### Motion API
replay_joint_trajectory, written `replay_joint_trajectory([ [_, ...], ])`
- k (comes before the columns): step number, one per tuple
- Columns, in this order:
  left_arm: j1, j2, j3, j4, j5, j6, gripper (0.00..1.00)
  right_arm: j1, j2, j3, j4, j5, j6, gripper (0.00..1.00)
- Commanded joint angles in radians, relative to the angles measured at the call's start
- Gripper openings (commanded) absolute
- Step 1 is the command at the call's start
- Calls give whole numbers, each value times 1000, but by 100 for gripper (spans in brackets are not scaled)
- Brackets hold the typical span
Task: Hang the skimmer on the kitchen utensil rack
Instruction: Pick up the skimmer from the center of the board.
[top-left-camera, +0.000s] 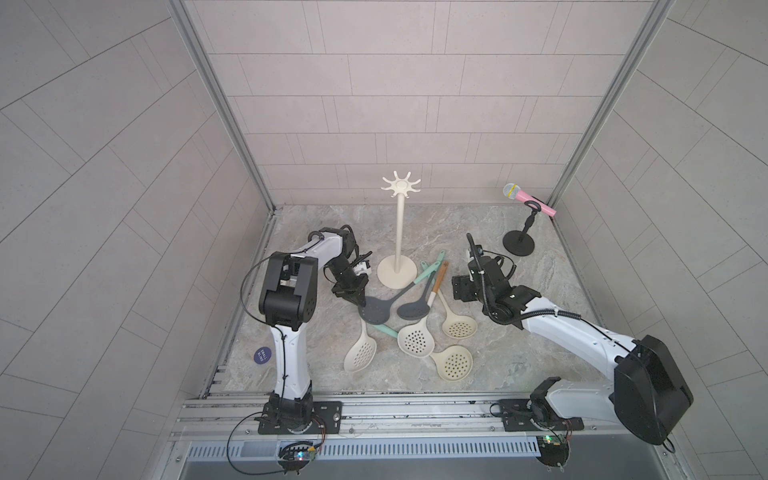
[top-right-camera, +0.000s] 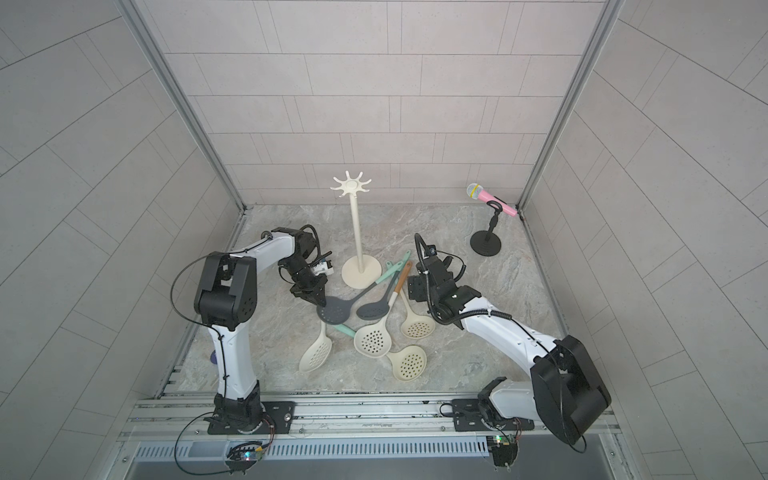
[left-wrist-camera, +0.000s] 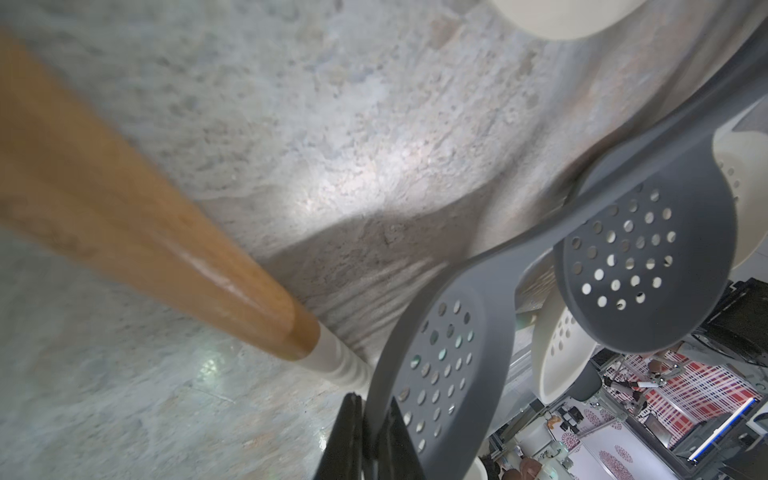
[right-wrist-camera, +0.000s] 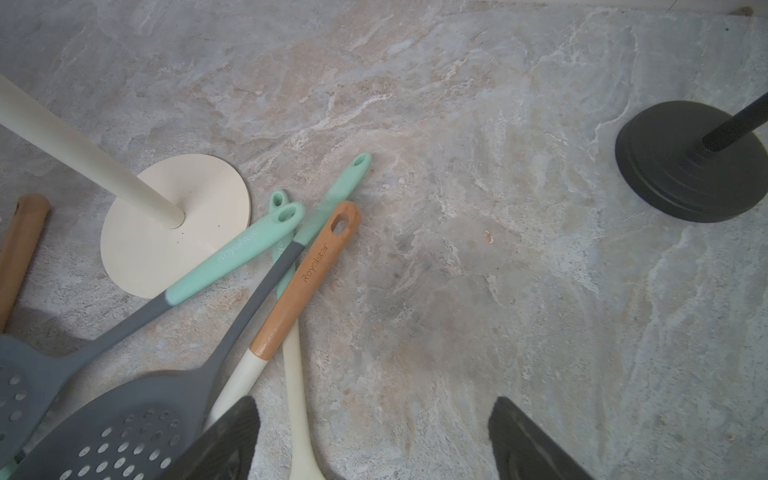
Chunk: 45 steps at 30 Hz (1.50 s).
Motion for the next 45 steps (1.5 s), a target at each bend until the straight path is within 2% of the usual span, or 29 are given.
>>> replay_joint_trajectory([
  [1, -3, 11, 19, -30, 23, 27, 0, 1, 7, 22, 1, 13, 9, 88],
  [9, -3, -54, -23, -46, 73, 84, 0, -1, -27, 15, -9, 7, -3, 91],
  [12, -3, -123, -62, -27, 88, 103, 0, -1, -71, -7, 6, -20, -4, 92],
  [15, -3, -208, -91, 14, 49, 98, 0, -2, -135, -45, 53, -68, 9, 93],
  [22, -3, -384, -149, 127, 2, 56, 0, 10, -250, -122, 213, -283, 84, 92],
  [29, -2, -530, -204, 254, 58, 8, 0, 83, -286, -248, 556, -357, 182, 89],
  [36, -2, -590, -233, 297, 83, -2, 0, 170, -140, -248, 879, -381, 217, 88],
  [41, -3, -660, -267, 345, 119, -12, 0, 175, 27, -197, 1100, -397, 270, 86],
  [45, -2, -701, -280, 361, 103, -17, 0, 174, 149, -167, 1243, -411, 310, 83],
])
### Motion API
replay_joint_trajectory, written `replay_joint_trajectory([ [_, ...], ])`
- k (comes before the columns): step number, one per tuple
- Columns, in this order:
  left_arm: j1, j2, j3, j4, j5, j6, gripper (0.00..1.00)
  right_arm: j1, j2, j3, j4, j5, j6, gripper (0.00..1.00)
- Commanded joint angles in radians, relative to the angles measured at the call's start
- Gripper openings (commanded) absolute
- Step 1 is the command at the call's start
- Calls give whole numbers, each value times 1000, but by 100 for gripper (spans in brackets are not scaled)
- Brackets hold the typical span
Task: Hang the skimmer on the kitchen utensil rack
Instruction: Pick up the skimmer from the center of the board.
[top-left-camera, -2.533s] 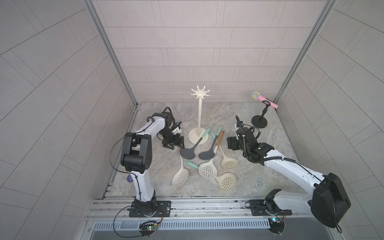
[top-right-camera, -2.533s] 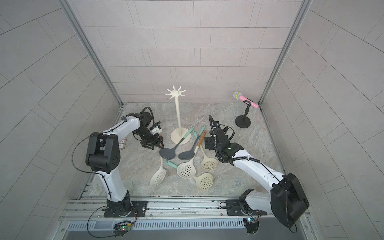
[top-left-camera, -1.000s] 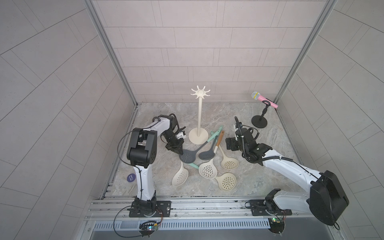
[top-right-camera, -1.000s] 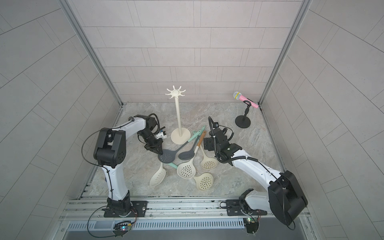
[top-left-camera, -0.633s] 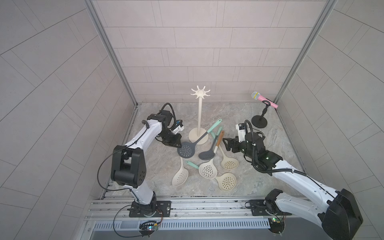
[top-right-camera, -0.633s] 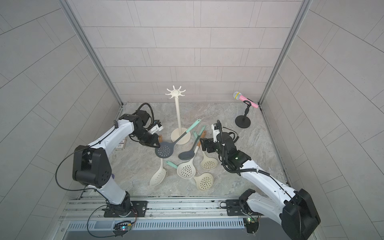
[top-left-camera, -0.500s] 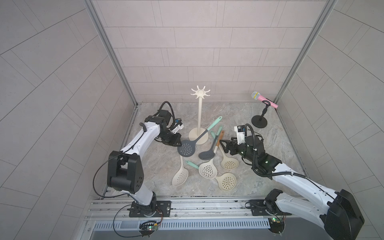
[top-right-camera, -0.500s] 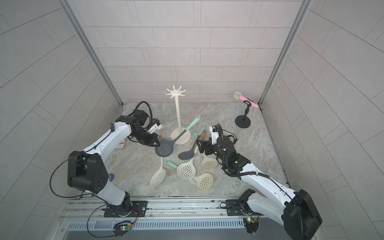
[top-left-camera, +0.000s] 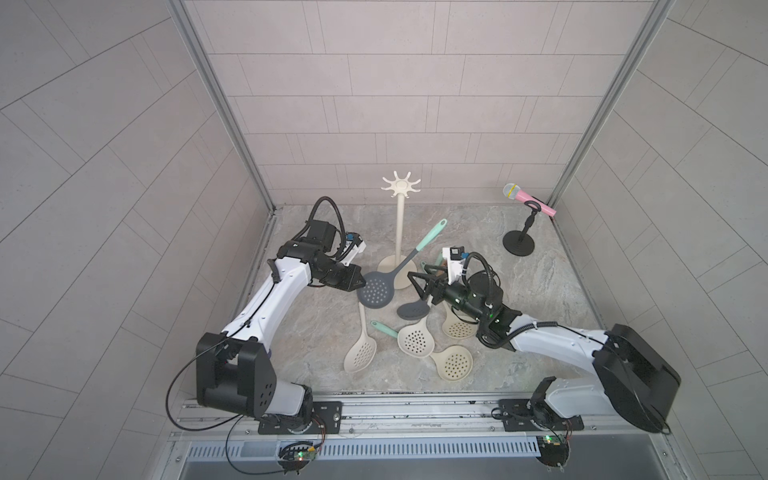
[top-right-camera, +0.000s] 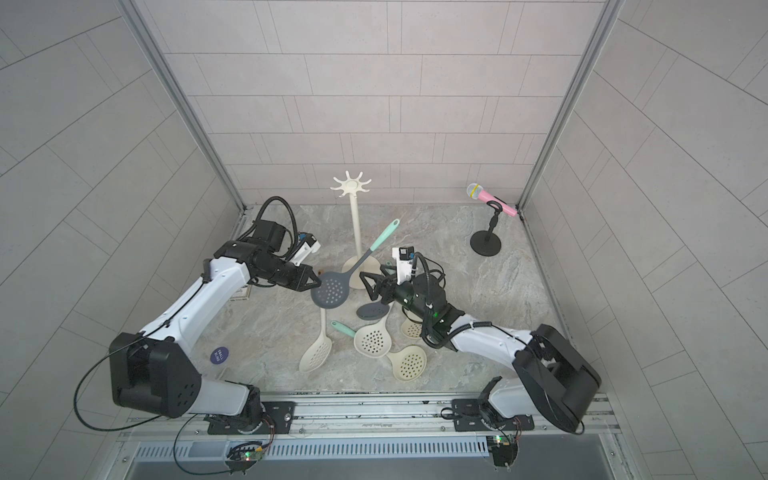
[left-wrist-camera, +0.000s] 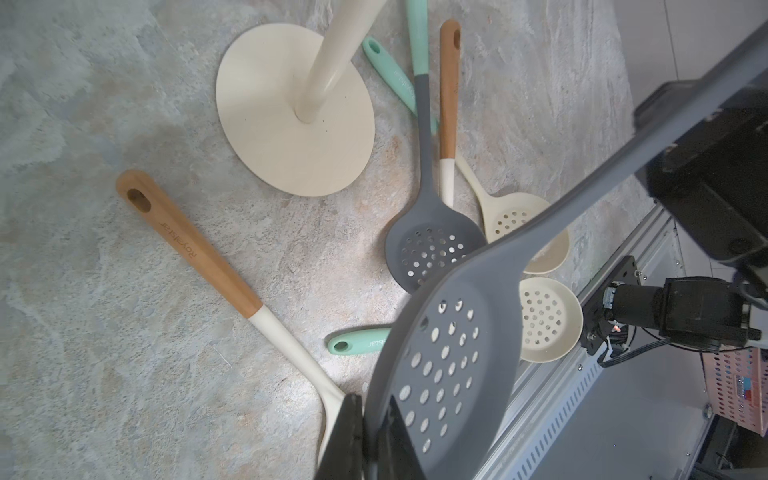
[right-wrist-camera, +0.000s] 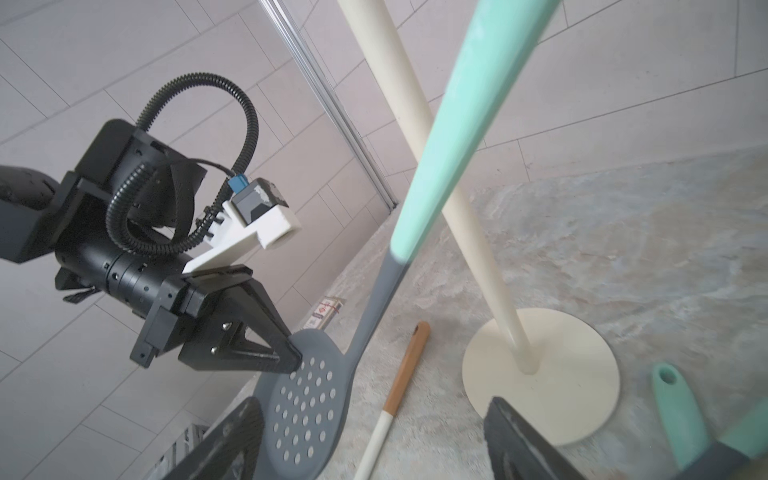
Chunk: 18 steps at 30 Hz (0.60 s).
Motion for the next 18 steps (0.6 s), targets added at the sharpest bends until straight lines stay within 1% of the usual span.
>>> replay_joint_trajectory([
  [1, -3, -52, -17, 45, 24, -2, 0, 3, 72, 57, 240, -26, 68, 82],
  [7, -1, -74, -36, 48, 12, 9, 0, 1, 234, 101, 487, -34, 173, 70],
  [9, -1, -81, -40, 48, 13, 11, 0, 0, 276, 110, 548, -27, 210, 62],
  [11, -2, -89, -44, 55, 6, 14, 0, 0, 296, 128, 549, -36, 223, 48],
  [13, -1, -99, -51, 61, -1, 15, 0, 5, 298, 135, 550, -40, 215, 38],
  [14, -1, -103, -56, 65, -3, 15, 0, 6, 296, 135, 549, -38, 210, 31],
  [16, -1, -110, -62, 71, -7, 17, 0, 7, 288, 131, 549, -30, 205, 14],
  [18, -1, -111, -65, 76, -12, 17, 0, 6, 281, 127, 547, -26, 202, 3],
])
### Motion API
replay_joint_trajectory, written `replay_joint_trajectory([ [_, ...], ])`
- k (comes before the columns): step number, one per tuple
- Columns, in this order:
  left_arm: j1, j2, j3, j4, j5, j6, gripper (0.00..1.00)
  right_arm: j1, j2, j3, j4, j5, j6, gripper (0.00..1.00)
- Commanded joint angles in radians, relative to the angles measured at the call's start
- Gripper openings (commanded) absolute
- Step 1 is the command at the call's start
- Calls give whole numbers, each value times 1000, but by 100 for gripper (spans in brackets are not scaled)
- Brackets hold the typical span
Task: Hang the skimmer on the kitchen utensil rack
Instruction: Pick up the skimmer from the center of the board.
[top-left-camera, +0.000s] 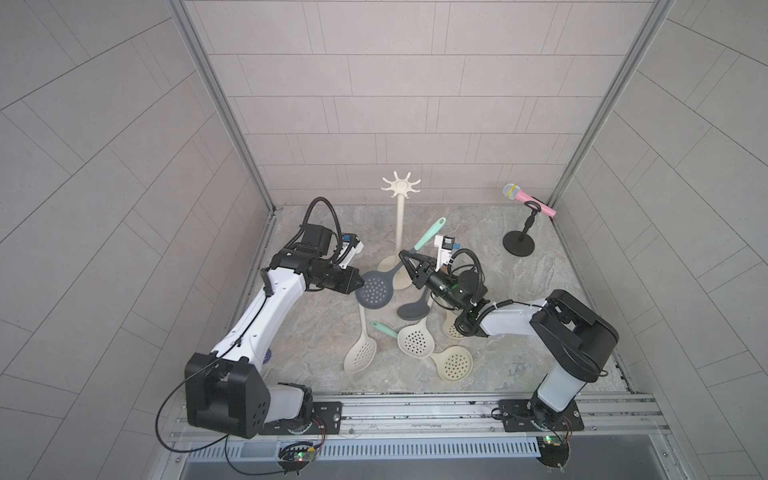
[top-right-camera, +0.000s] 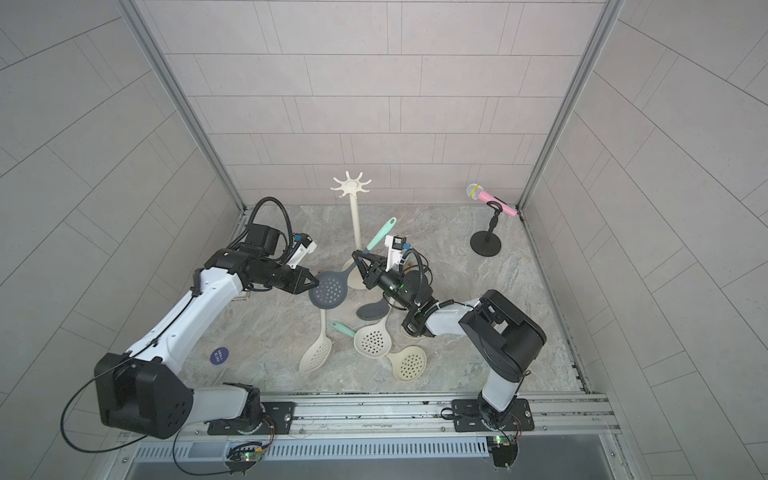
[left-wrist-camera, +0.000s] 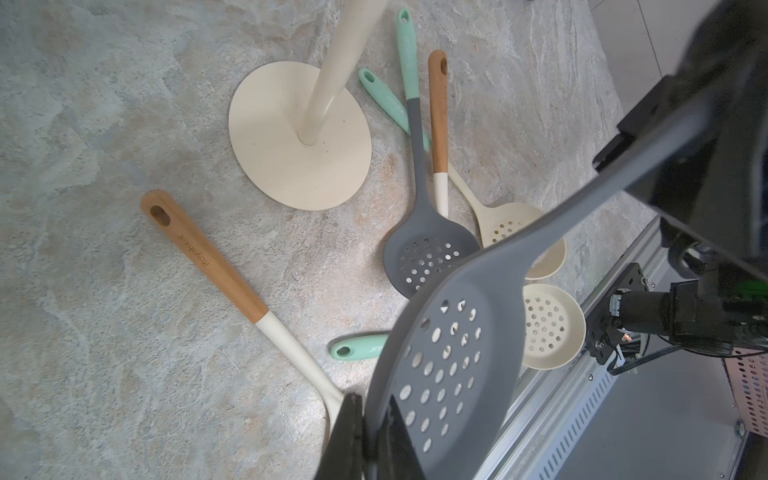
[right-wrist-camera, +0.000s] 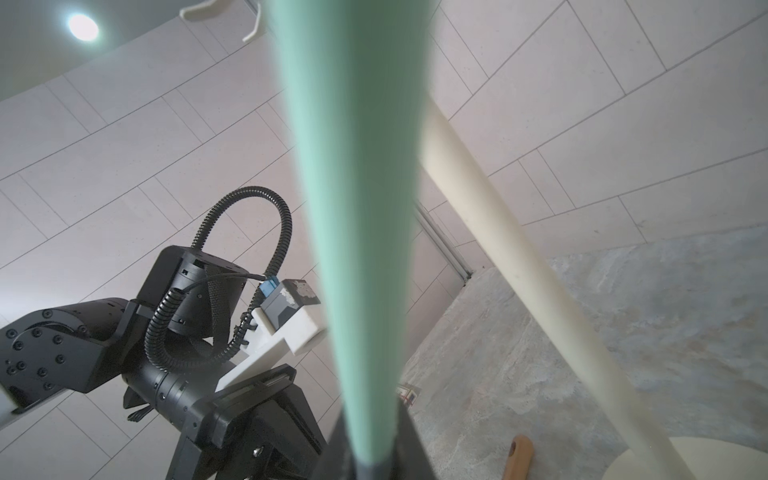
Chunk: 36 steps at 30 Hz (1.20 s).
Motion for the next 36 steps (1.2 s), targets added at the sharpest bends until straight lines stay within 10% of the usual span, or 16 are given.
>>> replay_joint_trajectory([
  [1, -1, -27, -9, 34, -4, 18, 0, 6, -26, 8, 75, -2, 22, 0],
  [5, -1, -27, -5, 31, -11, 22, 9, 2, -51, -8, 48, -23, 28, 0],
  [9, -1, -30, 4, 15, -72, 35, 52, -26, -124, -34, -81, -86, 12, 0],
  [19, 22, -135, -71, 186, -531, 55, 65, -100, -378, 152, -827, -435, -209, 0],
  [26, 46, -139, -125, 266, -657, 50, 80, -96, -389, 269, -953, -580, -216, 0],
  [36, 249, -132, -146, 302, -435, 17, 86, -58, -294, 405, -984, -629, -205, 0],
])
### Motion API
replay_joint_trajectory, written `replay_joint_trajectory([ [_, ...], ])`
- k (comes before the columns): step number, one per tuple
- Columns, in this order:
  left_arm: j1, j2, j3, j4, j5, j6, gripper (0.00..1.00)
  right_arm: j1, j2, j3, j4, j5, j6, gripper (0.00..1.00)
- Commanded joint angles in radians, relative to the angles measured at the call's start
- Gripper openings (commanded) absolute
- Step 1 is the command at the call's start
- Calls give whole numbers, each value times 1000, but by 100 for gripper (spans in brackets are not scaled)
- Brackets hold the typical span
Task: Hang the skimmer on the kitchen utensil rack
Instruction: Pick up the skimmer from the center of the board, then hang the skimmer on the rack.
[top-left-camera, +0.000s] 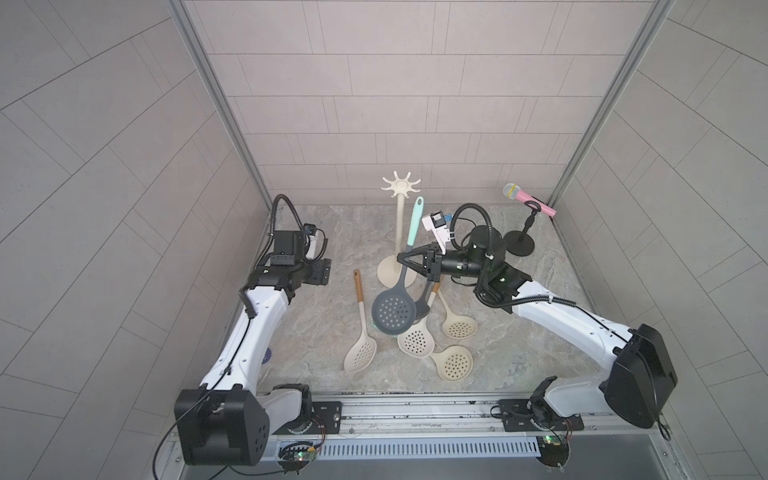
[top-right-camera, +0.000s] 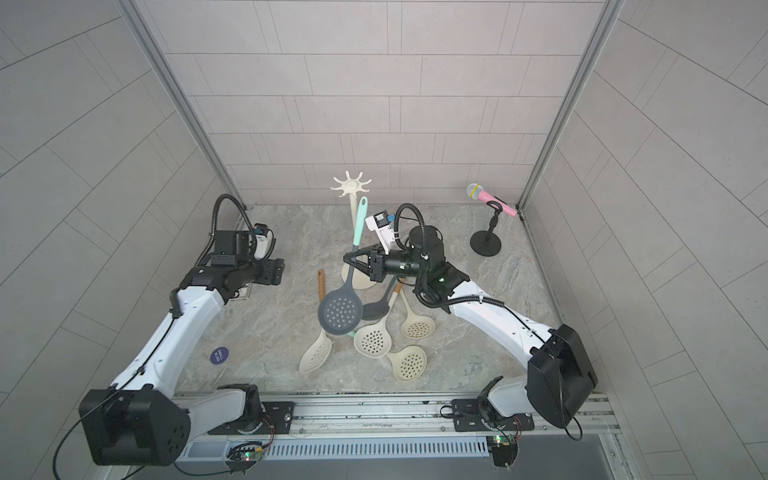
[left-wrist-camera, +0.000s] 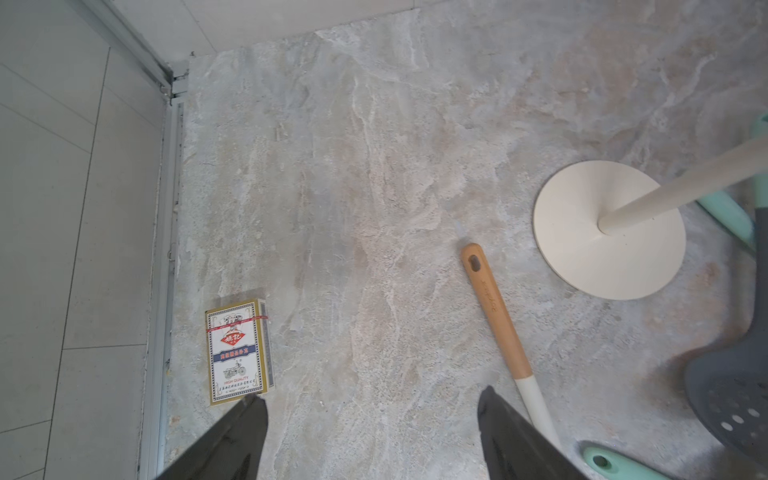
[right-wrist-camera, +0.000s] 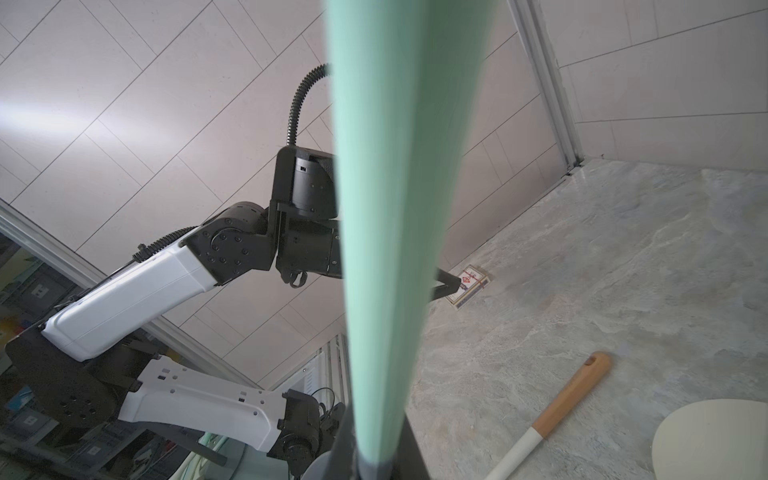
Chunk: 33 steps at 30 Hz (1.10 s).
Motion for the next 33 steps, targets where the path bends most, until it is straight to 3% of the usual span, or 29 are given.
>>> replay_joint_trajectory([
  [1, 63, 6, -12, 27, 131, -14, 86, 26, 22, 74, -40, -29, -21, 0],
  [3, 111, 21, 3, -7, 247, 6, 86, 43, 40, 111, -94, -20, -50, 0],
  [6, 148, 37, 14, -30, 301, 12, 86, 56, 64, 136, -103, 1, -51, 0],
  [24, 169, 3, -55, -8, 242, 19, 86, 63, 176, 211, -47, -9, 19, 0],
  [33, 179, 15, -60, -20, 272, 17, 86, 66, 186, 217, -36, 10, 13, 0],
])
